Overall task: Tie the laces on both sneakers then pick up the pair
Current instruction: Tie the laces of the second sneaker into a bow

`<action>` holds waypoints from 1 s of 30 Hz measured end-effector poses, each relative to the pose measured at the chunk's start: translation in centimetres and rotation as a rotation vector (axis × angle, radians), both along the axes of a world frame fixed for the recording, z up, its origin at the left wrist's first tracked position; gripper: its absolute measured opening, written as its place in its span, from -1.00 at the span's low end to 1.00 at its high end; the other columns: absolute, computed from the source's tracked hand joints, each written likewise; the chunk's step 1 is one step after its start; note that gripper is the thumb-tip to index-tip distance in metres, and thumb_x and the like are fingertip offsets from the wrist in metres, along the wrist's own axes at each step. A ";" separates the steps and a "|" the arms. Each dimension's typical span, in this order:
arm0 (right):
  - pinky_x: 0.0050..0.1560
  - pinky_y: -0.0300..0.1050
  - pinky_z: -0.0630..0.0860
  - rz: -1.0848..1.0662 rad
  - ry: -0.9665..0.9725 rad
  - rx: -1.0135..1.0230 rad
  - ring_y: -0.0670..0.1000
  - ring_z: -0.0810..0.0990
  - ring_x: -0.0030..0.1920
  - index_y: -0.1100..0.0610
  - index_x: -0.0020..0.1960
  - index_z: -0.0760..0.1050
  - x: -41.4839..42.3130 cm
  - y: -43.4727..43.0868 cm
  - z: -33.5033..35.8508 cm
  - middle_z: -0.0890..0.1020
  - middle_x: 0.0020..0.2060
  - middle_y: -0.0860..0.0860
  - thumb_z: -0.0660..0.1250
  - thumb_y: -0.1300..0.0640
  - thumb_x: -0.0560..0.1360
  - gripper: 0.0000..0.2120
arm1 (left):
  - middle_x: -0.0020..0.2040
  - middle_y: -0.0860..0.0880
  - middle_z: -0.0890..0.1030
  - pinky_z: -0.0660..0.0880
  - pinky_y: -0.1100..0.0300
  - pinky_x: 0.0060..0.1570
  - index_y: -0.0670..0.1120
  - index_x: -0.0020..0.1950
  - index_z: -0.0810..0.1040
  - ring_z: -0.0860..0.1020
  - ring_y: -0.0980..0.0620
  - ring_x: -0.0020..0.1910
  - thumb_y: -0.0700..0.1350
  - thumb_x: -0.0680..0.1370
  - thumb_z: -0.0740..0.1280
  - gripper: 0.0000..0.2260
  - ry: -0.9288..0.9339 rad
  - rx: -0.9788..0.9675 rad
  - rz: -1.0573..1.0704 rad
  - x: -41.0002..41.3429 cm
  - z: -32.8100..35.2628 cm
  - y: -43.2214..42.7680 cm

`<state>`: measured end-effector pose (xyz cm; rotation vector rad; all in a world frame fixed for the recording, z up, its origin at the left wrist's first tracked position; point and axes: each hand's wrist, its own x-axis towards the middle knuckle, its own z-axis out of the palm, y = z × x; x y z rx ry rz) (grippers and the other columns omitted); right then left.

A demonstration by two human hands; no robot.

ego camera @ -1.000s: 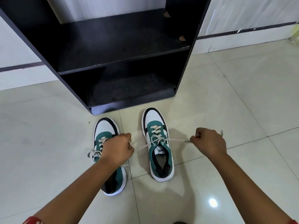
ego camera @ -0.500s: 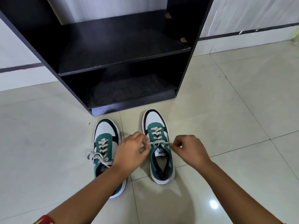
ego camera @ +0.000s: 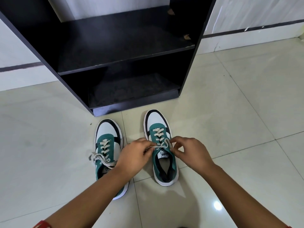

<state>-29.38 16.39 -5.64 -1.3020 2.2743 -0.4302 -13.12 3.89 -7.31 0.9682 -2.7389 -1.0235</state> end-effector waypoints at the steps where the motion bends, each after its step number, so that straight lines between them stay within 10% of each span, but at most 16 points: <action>1: -0.14 -0.19 0.42 0.003 -0.002 -0.007 -0.02 0.61 0.03 -0.11 0.27 0.42 0.1 0.0 -0.2 0.66 0.02 -0.12 0.31 0.01 0.47 -0.63 | -0.04 0.09 0.64 0.54 0.11 -0.09 0.07 0.06 0.61 0.59 0.02 -0.09 -0.02 0.52 0.27 -0.82 0.002 -0.018 0.000 0.0 -0.2 -0.1; 5: 0.24 -0.03 0.44 0.160 0.077 -0.135 -0.03 0.48 0.28 -0.15 0.33 0.37 0.5 -0.2 -1.2 0.47 0.32 -0.07 0.29 0.14 0.44 -0.51 | -0.07 0.08 0.66 0.56 0.08 -0.13 0.04 -0.02 0.63 0.62 0.00 -0.12 0.02 0.49 0.25 -0.81 0.029 -0.070 -0.001 0.2 -0.4 -0.1; 10: 0.12 -0.06 0.48 0.153 0.166 -0.110 0.05 0.61 0.02 0.08 -0.06 0.59 -0.1 -0.9 -1.4 0.66 -0.03 -0.02 0.31 0.08 0.44 -0.87 | -0.12 0.08 0.68 0.54 0.13 -0.16 0.04 -0.06 0.64 0.62 0.00 -0.17 0.04 0.47 0.25 -0.80 0.049 -0.150 0.001 0.2 -0.3 -0.2; 20: -0.11 -0.10 0.45 0.051 0.011 -0.042 0.07 0.61 -0.02 0.06 0.10 0.49 0.2 0.3 -1.5 0.61 0.08 -0.05 0.16 0.06 0.56 -0.81 | -0.22 0.11 0.66 0.40 0.24 -0.30 0.04 -0.16 0.61 0.59 0.02 -0.27 0.02 0.49 0.27 -0.85 0.016 -0.239 -0.044 0.9 -0.9 -0.4; 30: 0.08 -0.06 0.46 0.087 -0.017 -0.002 0.08 0.54 0.03 0.16 0.07 0.48 -0.2 0.3 -2.2 0.52 0.08 0.03 0.10 0.04 0.57 -0.74 | -0.20 0.15 0.54 0.28 0.12 0.19 -0.03 -0.09 0.50 0.48 0.08 -0.19 -0.06 0.57 0.21 -0.88 -0.006 -0.032 -0.049 1.1 -0.8 -0.7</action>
